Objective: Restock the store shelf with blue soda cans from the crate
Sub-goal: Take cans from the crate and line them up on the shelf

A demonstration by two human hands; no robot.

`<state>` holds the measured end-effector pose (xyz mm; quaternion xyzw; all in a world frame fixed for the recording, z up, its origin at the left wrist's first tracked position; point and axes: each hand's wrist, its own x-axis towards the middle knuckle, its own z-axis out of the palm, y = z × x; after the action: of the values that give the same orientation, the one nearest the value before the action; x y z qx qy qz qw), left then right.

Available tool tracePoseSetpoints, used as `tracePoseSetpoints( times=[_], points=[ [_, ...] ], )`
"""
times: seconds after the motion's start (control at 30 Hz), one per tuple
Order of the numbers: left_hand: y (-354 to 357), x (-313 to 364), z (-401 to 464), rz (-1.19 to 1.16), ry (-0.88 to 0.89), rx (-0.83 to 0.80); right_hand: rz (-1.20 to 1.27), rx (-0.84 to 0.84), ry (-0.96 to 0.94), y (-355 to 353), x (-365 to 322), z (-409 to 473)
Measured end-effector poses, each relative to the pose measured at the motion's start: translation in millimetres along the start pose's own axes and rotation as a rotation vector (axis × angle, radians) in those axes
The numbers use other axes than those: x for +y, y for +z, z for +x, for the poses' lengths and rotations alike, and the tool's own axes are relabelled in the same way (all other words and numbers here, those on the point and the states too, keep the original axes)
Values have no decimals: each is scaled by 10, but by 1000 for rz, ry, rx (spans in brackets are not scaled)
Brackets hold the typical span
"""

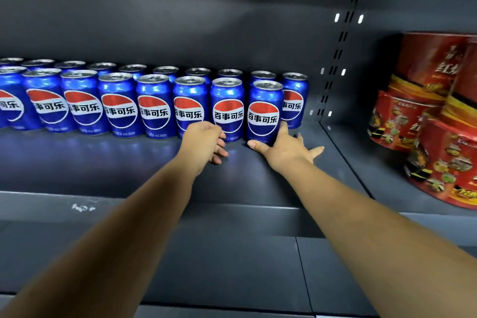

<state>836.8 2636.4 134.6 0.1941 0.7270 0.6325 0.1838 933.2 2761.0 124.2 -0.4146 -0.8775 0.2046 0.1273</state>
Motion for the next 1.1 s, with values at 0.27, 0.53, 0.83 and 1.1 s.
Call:
tracePoseSetpoints(
  times=[0.27,0.53,0.83,1.1],
  points=[
    [12,-1,50,-81,-26,56,-104,-7,-2,-10,-34,-1],
    [3,0,69,-178,-68,107,-96,-4,-19,-9,-2,12],
    [-143,17,127,-405,-144,222,-62,16,-26,-13,10,2],
    [-193,46,125,-633,-197,319,-68,25,-12,-13,-7,7]
  ],
)
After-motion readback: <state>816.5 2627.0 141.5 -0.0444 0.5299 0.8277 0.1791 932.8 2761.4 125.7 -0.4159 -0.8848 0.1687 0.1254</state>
